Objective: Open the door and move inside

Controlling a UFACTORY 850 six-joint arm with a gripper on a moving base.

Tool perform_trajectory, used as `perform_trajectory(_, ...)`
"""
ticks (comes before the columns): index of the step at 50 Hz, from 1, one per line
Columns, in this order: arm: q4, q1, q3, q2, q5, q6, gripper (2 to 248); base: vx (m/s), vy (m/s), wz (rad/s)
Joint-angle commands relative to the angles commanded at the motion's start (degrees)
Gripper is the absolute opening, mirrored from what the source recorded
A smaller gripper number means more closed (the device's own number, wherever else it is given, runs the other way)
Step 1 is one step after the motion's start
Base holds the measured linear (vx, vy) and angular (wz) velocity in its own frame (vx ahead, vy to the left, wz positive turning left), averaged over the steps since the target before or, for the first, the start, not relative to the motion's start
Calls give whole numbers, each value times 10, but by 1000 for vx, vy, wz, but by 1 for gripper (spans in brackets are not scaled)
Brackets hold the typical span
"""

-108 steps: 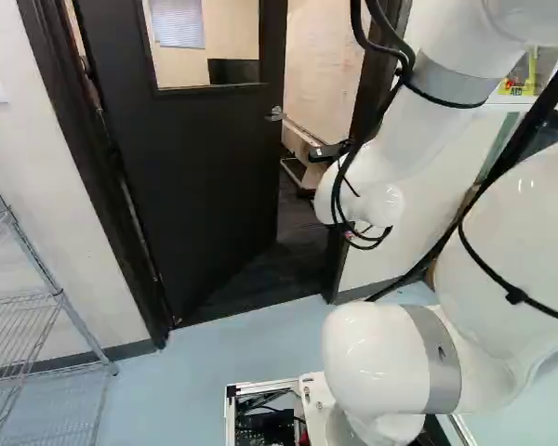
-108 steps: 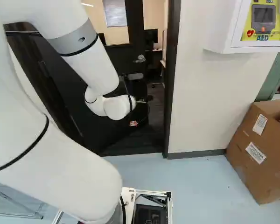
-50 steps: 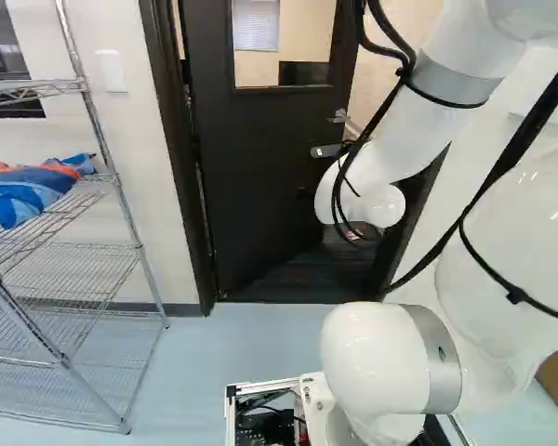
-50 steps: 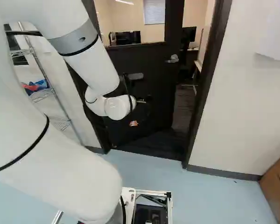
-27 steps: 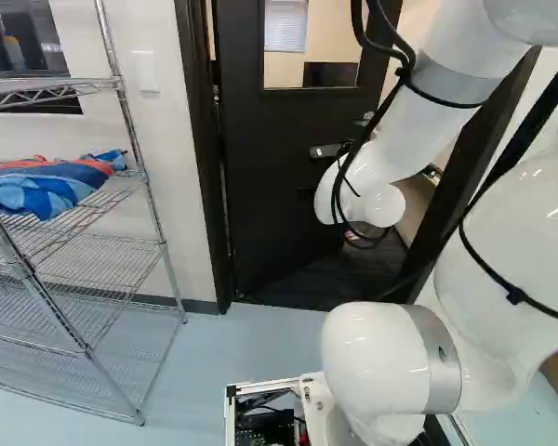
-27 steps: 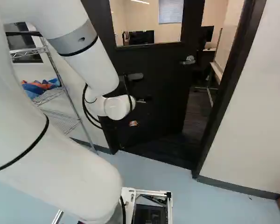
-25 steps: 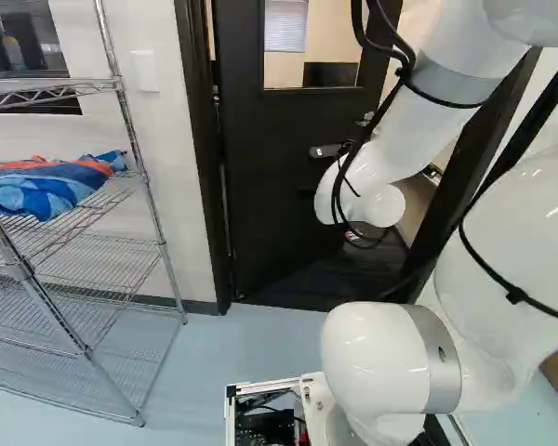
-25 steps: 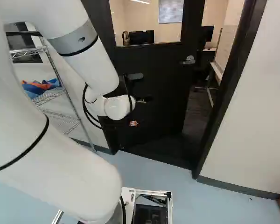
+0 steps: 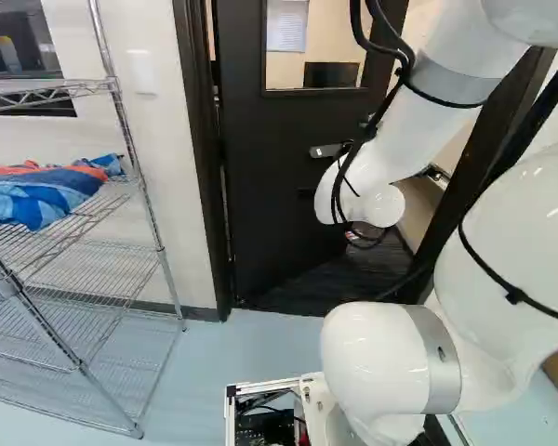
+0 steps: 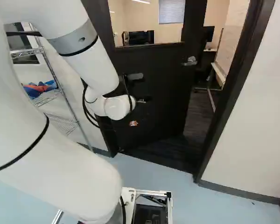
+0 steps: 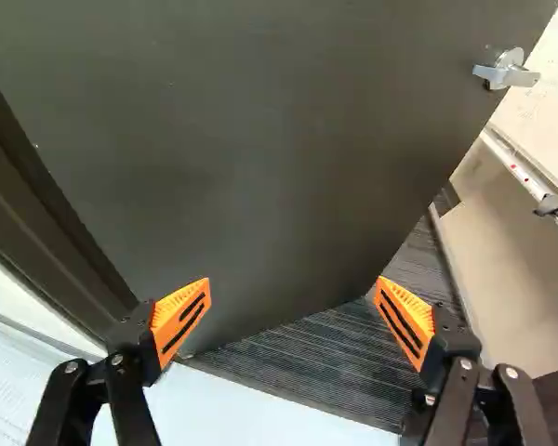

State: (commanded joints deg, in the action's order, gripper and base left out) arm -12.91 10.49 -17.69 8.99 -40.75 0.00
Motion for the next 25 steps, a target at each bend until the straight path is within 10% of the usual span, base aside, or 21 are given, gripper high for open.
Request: perform_trajectory(25,0,0,0,0,0,0,247,97,2,-8)
